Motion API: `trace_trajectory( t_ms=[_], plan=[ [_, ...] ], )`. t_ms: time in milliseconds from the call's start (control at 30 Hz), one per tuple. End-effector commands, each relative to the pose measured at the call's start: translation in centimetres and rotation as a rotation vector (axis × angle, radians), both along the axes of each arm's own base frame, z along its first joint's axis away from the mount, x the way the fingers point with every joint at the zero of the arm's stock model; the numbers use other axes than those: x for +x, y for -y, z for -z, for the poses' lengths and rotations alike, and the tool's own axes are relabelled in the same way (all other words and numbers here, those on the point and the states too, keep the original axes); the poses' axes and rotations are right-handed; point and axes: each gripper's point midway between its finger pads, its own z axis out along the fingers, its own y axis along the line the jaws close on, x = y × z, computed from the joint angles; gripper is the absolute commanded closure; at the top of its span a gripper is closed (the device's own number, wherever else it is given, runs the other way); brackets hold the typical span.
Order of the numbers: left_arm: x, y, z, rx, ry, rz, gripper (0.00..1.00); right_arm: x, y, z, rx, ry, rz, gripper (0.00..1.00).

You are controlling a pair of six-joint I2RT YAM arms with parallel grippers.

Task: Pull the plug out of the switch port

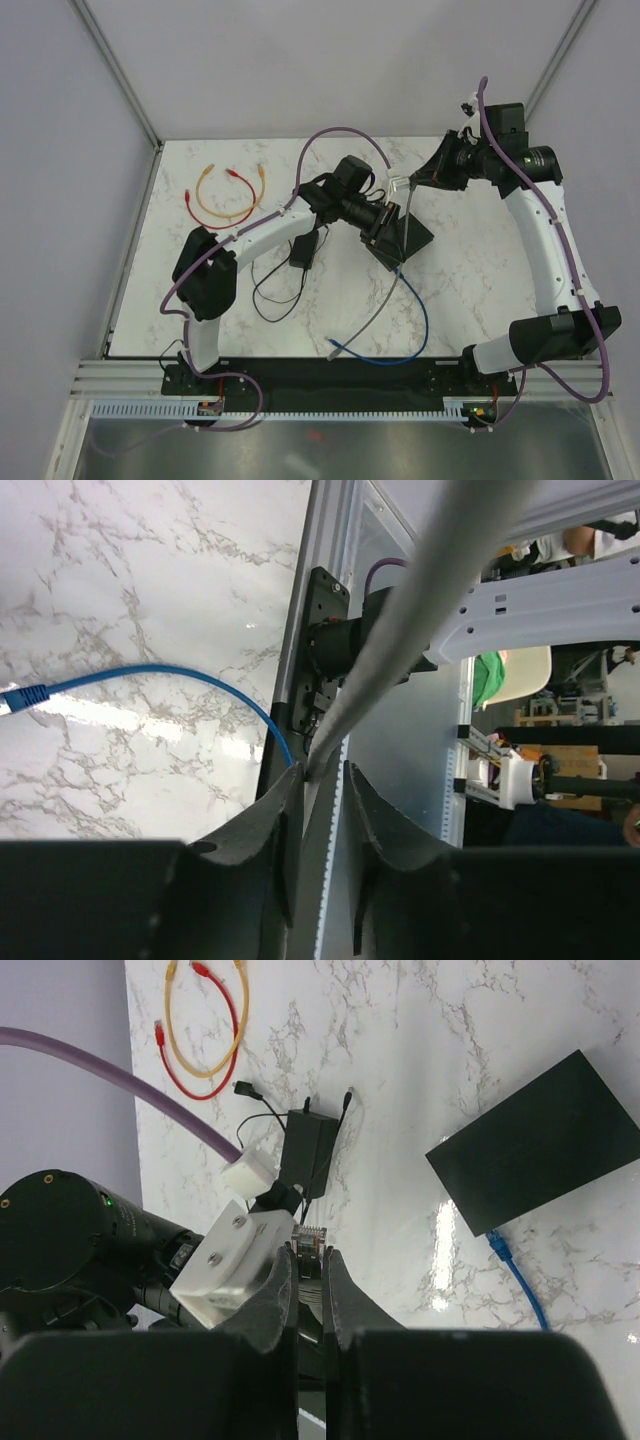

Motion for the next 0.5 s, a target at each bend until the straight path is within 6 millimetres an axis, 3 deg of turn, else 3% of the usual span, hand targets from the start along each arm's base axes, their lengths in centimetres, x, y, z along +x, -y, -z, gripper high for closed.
trace_trajectory(
  t_ms=[0,100,200,267,300,400,467],
  plan=[
    [0.2,0.0,-0.4,-0.024,0.04,0.023,0.75,-0.2,-0.5,-3.4,0.077,0.071,0.003,1.0],
    [0.5,-0.3,0.0,-0.003,0.043,0.006,0.9,-0.3,-0.5,-3.6,0.089,0.07,0.002,1.0],
    [0.6,-0.5,-0.2,0.005,0.066,-0.013,0.92,-0.5,-0.7,-4.1,0.119,0.067,-0.004,1.0],
    [0.5,-0.5,-0.6,-0.003,0.07,-0.008,0.81,-0.5,-0.8,-4.5,0.134,0.072,-0.002,1.0],
    [0.6,-0.5,-0.6,0.0,0.07,-0.014,0.6,-0.5,-0.8,-4.7,0.142,0.075,-0.005,1.0],
    [1.0,-0.3,-1.0,-0.003,0.085,-0.03,0.42,-0.7,-0.9,-4.8,0.159,0.07,0.0,1.0],
    [1.1,0.2,-0.8,-0.005,0.07,-0.021,0.41,-0.8,-0.9,-4.7,0.172,0.065,0.006,1.0]
  ],
)
